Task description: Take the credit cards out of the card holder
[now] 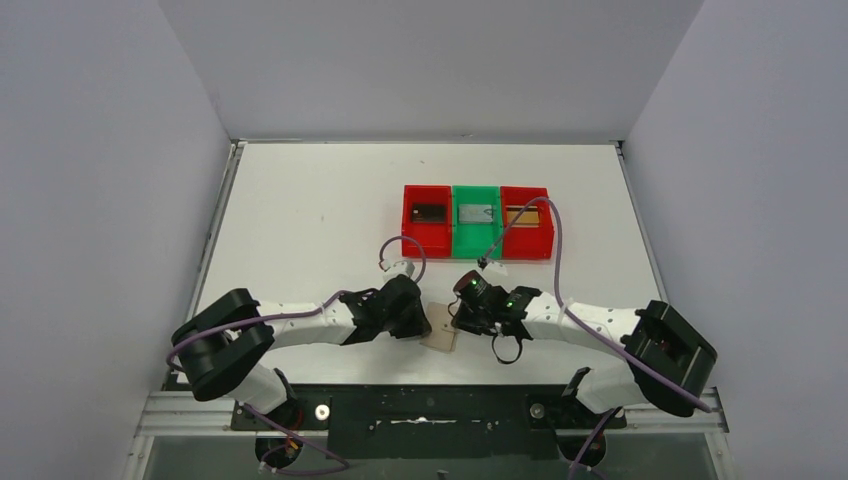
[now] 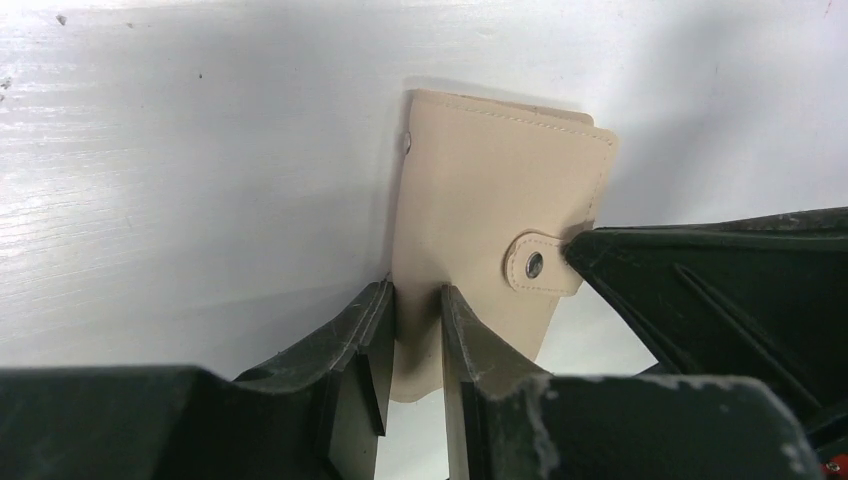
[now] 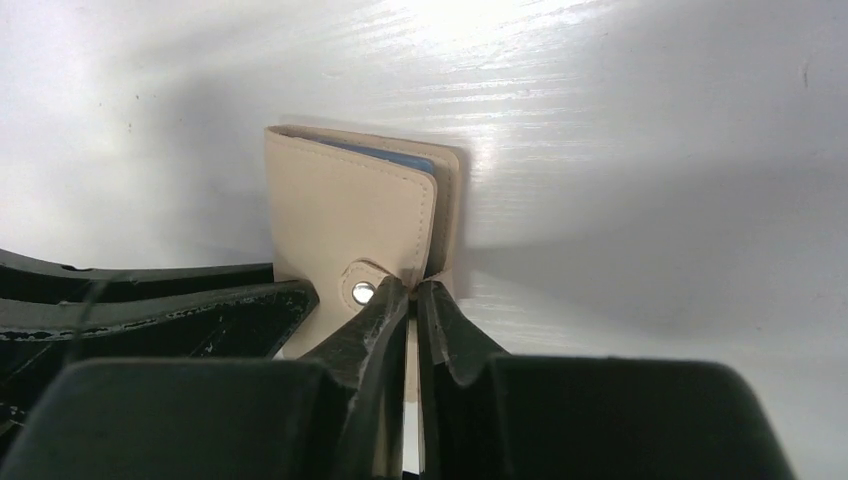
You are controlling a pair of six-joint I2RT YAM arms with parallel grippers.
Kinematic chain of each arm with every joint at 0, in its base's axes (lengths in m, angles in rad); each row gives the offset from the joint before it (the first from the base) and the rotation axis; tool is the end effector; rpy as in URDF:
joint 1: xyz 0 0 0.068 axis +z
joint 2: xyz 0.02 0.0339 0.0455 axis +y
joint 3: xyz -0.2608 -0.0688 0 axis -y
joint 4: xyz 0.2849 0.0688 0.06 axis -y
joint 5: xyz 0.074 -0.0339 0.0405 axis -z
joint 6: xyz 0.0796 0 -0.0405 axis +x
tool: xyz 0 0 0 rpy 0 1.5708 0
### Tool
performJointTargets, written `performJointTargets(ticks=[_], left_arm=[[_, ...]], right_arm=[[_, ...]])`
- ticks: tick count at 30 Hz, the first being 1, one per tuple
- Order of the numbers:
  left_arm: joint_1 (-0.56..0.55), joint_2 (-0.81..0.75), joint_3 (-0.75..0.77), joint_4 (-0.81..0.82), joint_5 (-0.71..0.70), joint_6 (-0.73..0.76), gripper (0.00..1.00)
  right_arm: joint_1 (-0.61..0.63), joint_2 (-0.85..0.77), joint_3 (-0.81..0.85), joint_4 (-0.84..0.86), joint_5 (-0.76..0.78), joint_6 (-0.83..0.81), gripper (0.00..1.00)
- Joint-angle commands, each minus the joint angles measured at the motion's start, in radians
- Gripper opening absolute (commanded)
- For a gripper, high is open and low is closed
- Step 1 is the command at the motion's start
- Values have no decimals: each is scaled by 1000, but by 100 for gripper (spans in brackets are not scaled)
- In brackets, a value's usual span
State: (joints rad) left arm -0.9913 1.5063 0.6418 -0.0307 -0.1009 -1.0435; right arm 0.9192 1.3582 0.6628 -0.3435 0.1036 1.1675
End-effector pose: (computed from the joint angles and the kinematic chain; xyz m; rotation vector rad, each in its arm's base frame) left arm 0.1872 -0.2714 0.0764 -0.1146 2.6117 -0.7117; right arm 0.1884 0.2334 0.1000 0.3763 2.7040 0.5713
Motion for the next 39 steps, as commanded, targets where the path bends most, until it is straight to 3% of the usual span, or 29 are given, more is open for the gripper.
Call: performJointTargets(ticks=[1,5,12,15,19,26,31,33,34,39], left_arm=[[0,6,-18,-30,-10,5,16],[0,6,-23,-3,-3,4,16],[2,2,-33,22,7,-4,16],[5,-6,-45,36,12,-7,15],[8,-7,-62,60,27,-10,14],[13,-11,-64,53,18,-18,11],[14,-14,-72,43,14,-22,9],[16,-13,-75,44,14,-24,7],[16,-13,-77,45,14,-24,7],[17,-11,-80,53,19,-24,5]], right_arm=[[-13,-51,2,73,5,5,9],[-7,-34,40,-12,37,-5,38],[39,91,136,-85,60,20,56],[53,150,165,-97,64,23,58],[56,185,172,-153,108,57,53],[55,132,132,-105,106,41,25],[28,51,64,-3,50,18,21],[7,23,33,41,15,10,4],[-2,9,14,67,-3,12,1],[-22,-27,4,54,-3,-4,15]])
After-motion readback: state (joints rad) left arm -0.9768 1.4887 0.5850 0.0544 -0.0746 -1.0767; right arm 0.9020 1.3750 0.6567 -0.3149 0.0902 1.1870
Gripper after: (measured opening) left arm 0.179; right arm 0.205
